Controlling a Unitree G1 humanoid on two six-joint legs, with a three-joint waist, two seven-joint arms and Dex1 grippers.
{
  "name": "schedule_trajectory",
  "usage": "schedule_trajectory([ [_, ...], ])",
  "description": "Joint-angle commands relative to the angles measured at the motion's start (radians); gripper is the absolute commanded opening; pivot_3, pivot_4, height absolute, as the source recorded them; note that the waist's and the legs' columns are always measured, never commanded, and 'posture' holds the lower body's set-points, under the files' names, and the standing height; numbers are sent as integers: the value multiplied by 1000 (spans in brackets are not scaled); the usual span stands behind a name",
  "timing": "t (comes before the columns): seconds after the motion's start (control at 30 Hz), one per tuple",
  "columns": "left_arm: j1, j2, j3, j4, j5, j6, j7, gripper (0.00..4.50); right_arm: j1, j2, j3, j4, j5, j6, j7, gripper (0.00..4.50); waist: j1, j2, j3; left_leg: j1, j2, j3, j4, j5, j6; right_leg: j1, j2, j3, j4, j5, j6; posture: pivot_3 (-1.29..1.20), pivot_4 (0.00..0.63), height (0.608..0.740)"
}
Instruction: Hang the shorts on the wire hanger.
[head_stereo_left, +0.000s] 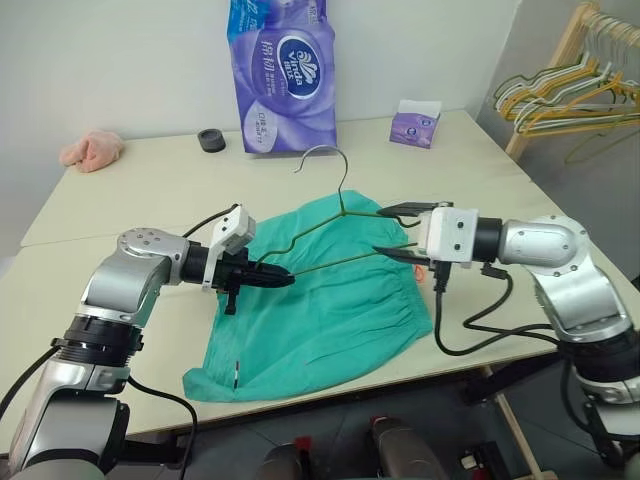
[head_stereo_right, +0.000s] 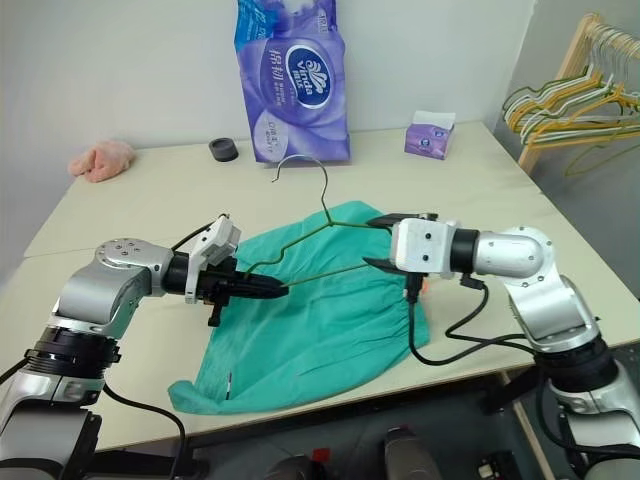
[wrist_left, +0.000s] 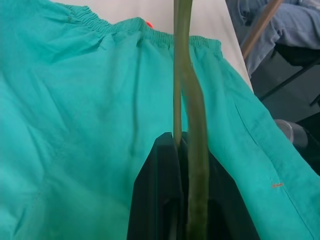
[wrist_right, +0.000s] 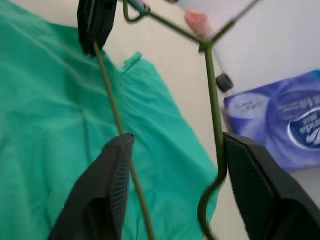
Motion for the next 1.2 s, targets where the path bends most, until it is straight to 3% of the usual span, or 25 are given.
schedule_trajectory([
  [0.03, 10, 35, -1, -52, 36, -75, -1, 0, 18, -75, -92, -63, 94, 169, 42, 4066, 1, 0, 0, 0, 0, 0, 0, 0, 0, 0, 0, 0, 0, 0, 0, -218, 100, 740],
  [0.07, 15, 41, -7, -64, 44, -89, -6, 0, 23, -87, -99, -71, 112, 217, 42, 4469, 2, 0, 0, 0, 0, 0, 0, 0, 0, 0, 0, 0, 0, 0, 0, -220, 100, 740],
  [0.27, 15, 57, -29, -106, 77, -147, -25, 0, 12, -149, -52, -78, 166, 413, 92, 4493, 0, 0, 0, 0, 0, 0, 0, 0, 0, 0, 0, 0, 0, -3, 4, -224, 102, 740],
  [0.57, 1, 53, -39, -164, 90, -139, -16, 0, -86, -142, 100, -26, 164, 566, 154, 4493, 0, 0, 0, 0, 0, 0, 0, 0, 0, 0, 0, 0, -1, -3, 5, -203, 103, 740],
  [0.7, 19, 64, -37, -192, 95, -135, -9, 0, -108, -121, 140, -8, 152, 596, 146, 3609, 1, 0, 0, 0, 0, 0, 0, 0, 0, 0, 0, 0, -1, -3, 5, -196, 104, 740],
  [1.03, 32, 65, -36, -214, 90, -118, 3, 0, -106, -98, 159, -26, 152, 652, 123, 71, 2, 0, 1, 0, 0, 0, 0, 0, 0, 0, 0, 0, -1, -3, 5, -198, 109, 740],
  [1.2, 39, 55, -35, -214, 82, -111, 15, 0, -96, -89, 145, -37, 167, 681, 110, 24, 2, -1, 2, 0, 0, 0, 0, 0, 0, 0, 0, -1, -1, -3, 5, -202, 108, 740],
])
